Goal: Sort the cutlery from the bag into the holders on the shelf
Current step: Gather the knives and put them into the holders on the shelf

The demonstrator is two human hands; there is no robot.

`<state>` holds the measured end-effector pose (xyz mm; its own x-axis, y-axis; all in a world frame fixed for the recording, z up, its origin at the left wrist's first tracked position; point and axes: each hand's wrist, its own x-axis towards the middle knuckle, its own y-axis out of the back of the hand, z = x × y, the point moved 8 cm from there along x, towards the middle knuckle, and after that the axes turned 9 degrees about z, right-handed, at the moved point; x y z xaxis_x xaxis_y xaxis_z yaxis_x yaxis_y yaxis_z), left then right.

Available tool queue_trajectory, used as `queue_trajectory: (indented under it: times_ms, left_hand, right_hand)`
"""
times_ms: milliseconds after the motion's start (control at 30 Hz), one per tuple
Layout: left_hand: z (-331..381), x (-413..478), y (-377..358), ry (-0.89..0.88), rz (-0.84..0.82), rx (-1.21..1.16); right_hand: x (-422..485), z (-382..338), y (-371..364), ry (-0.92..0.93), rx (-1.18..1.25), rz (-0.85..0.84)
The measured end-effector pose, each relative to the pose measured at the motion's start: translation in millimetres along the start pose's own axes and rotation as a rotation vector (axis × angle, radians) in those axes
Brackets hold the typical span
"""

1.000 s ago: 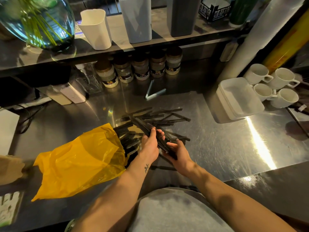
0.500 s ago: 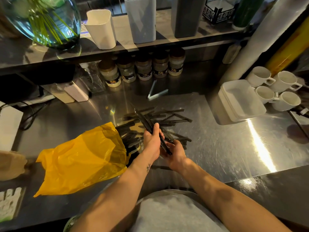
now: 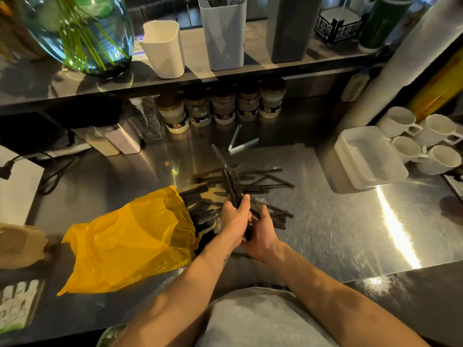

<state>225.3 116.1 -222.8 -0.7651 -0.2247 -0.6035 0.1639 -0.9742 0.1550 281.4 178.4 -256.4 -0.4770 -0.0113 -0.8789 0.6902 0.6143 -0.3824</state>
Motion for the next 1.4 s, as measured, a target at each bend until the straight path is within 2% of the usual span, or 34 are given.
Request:
queue_trajectory:
  times_ms: [67, 133, 233, 300, 400, 533, 967, 1067, 1400]
  left_hand:
    - [-1.3, 2.6, 3.4, 0.012, -0.064, 0.057]
    - [-4.3, 2.0, 4.3, 0.037, -0.229, 0.038]
    - [-10.6, -2.2, 2.3, 0.165, -0.483, -0.111]
    - [-15.8, -5.3, 3.1, 0.267, -0.558, -0.164]
    - [-23.0, -7.9, 3.4, 0.315, -0.633, -0.149]
    - [-25.5, -9.5, 6.6, 0.317, -0.655, -0.092]
    - [-33.6, -2.1, 10.0, 0.338, -0.662, -0.073]
    - [-32.1, -1.7, 9.9, 0.326, -0.652, -0.050]
    - [-33.4, -10.1, 10.8, 0.302, -0.695, 0.081]
  right_hand:
    - [-2.6, -10.4, -0.8, 0.097, -0.225, 0.032]
    - [-1.8, -33.3, -2.3, 0.265, -0.403, 0.069]
    - [3.6, -65.0, -13.2, 0.348, -0.418, -0.007]
    - [4.4, -78.6, -25.7, 0.355, -0.475, -0.080]
    - [5.3, -89.6, -44.2, 0.371, -0.539, -0.144]
    - [9.4, -98.4, -54.0, 0.427, -0.573, -0.157]
    - [14.6, -100.7, -42.3, 0.371, -0.560, -0.055]
    - [13.6, -100.7, -43.2, 0.367, -0.625, -0.059]
    - [-0.3, -131.8, -53.1, 0.582, -0.663, -0.044]
